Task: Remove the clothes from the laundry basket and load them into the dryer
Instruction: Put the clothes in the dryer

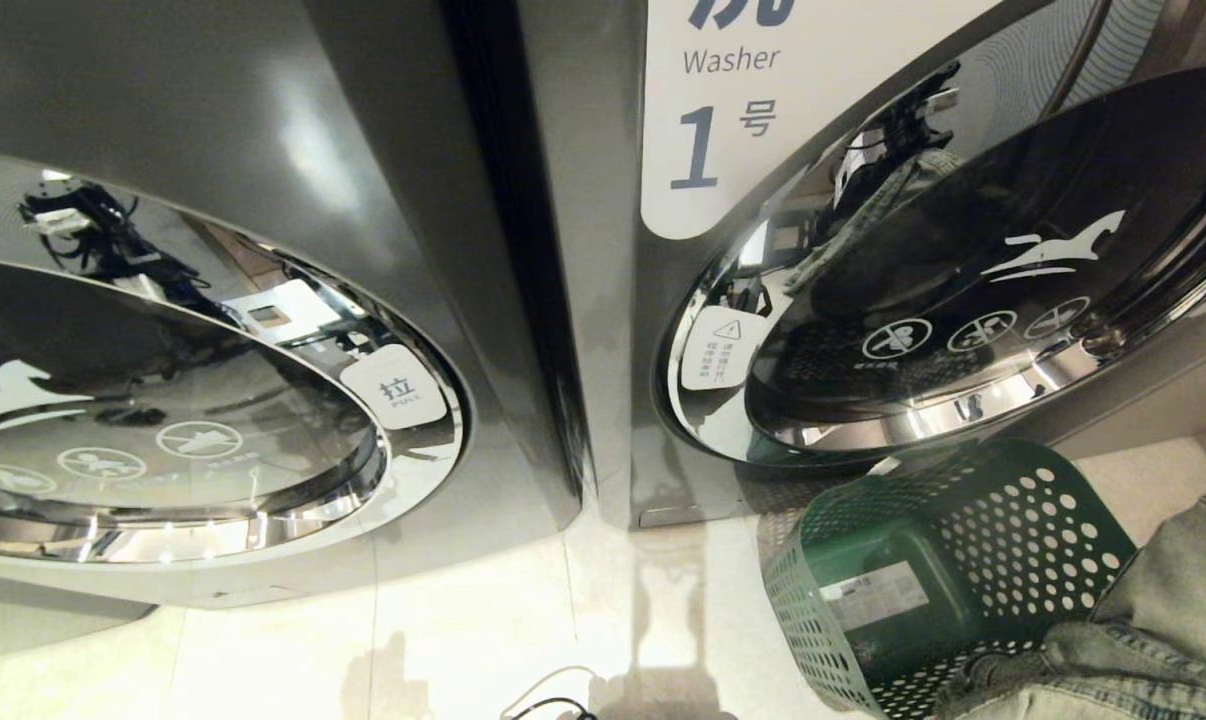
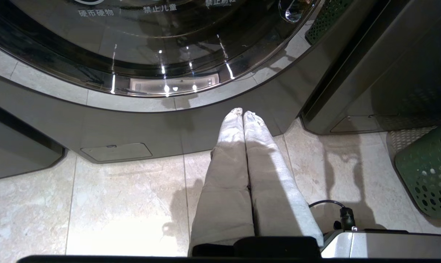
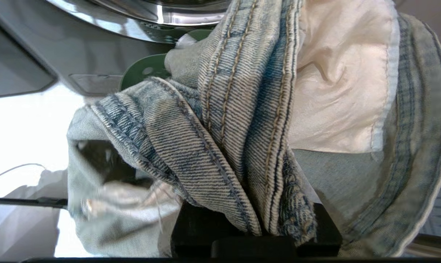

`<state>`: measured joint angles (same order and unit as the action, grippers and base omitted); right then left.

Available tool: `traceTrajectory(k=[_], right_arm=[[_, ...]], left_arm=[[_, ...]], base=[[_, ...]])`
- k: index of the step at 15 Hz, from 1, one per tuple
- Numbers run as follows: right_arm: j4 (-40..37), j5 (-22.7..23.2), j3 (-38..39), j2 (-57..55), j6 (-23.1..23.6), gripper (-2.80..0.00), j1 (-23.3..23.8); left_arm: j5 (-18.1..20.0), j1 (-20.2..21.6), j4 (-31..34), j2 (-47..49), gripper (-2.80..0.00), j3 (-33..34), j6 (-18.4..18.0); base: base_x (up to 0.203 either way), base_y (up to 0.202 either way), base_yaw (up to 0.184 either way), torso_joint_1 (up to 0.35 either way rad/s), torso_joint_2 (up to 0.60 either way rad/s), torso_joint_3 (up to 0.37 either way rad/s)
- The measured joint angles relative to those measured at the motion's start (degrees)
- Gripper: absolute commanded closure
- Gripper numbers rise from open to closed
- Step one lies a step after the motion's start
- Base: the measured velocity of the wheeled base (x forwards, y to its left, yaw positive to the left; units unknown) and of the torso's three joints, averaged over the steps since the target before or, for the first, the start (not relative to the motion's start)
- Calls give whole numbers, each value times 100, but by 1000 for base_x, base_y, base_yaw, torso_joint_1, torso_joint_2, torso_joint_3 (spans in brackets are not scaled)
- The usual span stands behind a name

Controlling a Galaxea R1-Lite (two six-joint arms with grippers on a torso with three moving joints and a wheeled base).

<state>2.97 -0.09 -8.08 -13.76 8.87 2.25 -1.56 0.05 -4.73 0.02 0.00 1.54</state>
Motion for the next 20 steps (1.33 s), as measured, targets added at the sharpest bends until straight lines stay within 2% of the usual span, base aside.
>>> traceTrajectory(k=[4,6,10,14,20], right_arm=[[28,162,552,682,-13,0,-124],[-285,189,728,1045,-44,0,-152],[-327,160,787,1321,-122,0,-163],[-302,169,803,1374,11,0,-165],[-330,124,808,1378,-317,0,-163]], left_arm=[[-1,2,-1,0,0,0,2],[1,2,-1,0,0,0,1],[-1,2,-1,0,0,0,2],[0,2,-1,0,0,0,2],[1,2,-1,0,0,0,2]], base=[[0,0,0,0,0,0],[0,0,0,0,0,0],[0,0,0,0,0,0],[0,0,0,0,0,0],[0,0,0,0,0,0]])
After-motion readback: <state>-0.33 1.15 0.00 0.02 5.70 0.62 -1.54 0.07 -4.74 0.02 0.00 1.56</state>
